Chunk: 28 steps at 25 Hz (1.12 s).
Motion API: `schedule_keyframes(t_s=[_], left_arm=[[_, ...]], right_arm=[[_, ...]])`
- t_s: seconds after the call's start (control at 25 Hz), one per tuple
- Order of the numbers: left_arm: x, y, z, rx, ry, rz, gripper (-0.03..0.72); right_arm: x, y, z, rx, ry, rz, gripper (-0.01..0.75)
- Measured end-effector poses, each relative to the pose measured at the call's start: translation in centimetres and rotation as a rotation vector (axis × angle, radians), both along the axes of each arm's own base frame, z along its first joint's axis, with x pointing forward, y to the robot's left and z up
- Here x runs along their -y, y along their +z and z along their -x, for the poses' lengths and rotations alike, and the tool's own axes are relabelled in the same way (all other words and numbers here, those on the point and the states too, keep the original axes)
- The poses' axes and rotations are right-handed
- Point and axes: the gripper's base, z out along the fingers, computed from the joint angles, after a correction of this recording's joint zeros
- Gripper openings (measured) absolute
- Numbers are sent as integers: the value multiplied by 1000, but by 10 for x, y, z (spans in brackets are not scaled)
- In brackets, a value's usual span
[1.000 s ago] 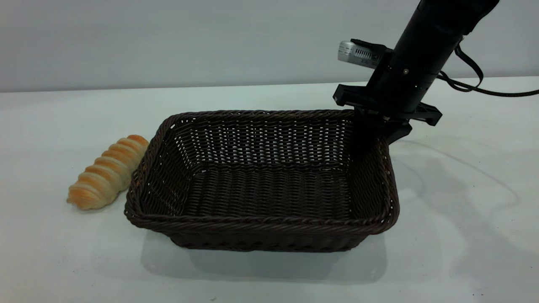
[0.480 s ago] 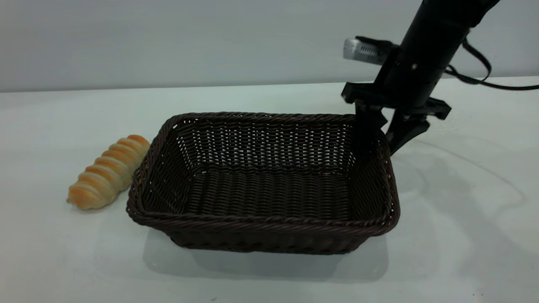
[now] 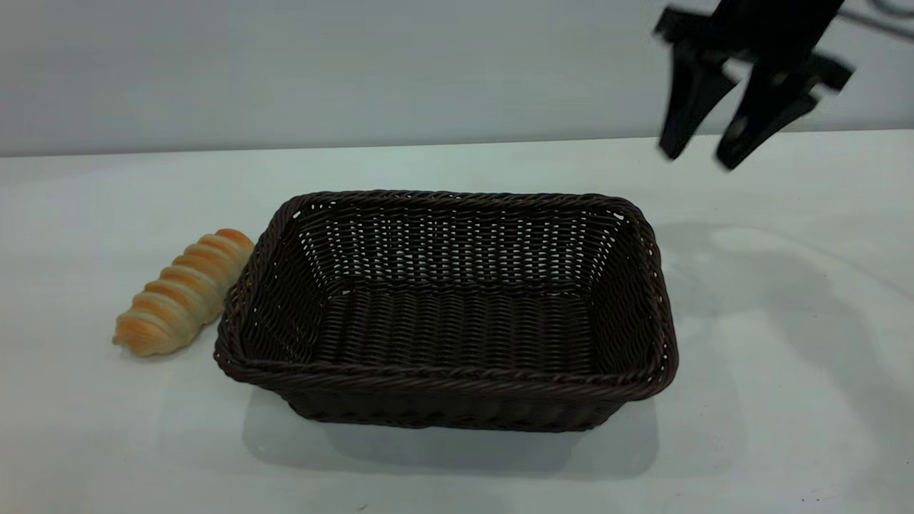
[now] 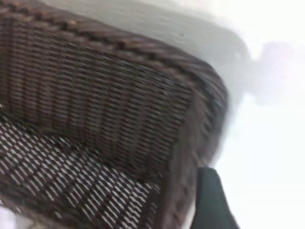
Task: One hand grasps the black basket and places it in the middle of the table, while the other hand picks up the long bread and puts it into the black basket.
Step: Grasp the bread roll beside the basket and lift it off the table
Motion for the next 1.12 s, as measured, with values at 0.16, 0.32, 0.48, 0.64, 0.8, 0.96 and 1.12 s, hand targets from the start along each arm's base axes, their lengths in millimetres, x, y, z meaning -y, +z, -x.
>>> schedule_keyframes(t_s=[0.16, 0.32, 0.48, 0.64, 0.8, 0.96, 1.12], left_arm=[[0, -1, -1, -6, -14, -16, 584], [1, -5, -10, -52, -29, -32, 584], [2, -13, -24, -124, -39, -44, 584], [3, -23, -41, -195, -51, -57, 584], [5, -37, -65, -245, -60, -64, 584], [8, -51, -91, -277, -65, -55, 584], [13, -66, -123, -335, -96, -31, 584]], right_arm=[[13, 31, 12, 22, 50, 92, 512], [23, 59, 22, 77, 48, 195, 512], [36, 82, 41, 115, 27, 294, 512], [41, 101, 77, 127, 23, 296, 512], [43, 114, 118, 130, 23, 285, 512], [46, 123, 154, 146, 14, 255, 512], [50, 131, 187, 176, 9, 243, 512]])
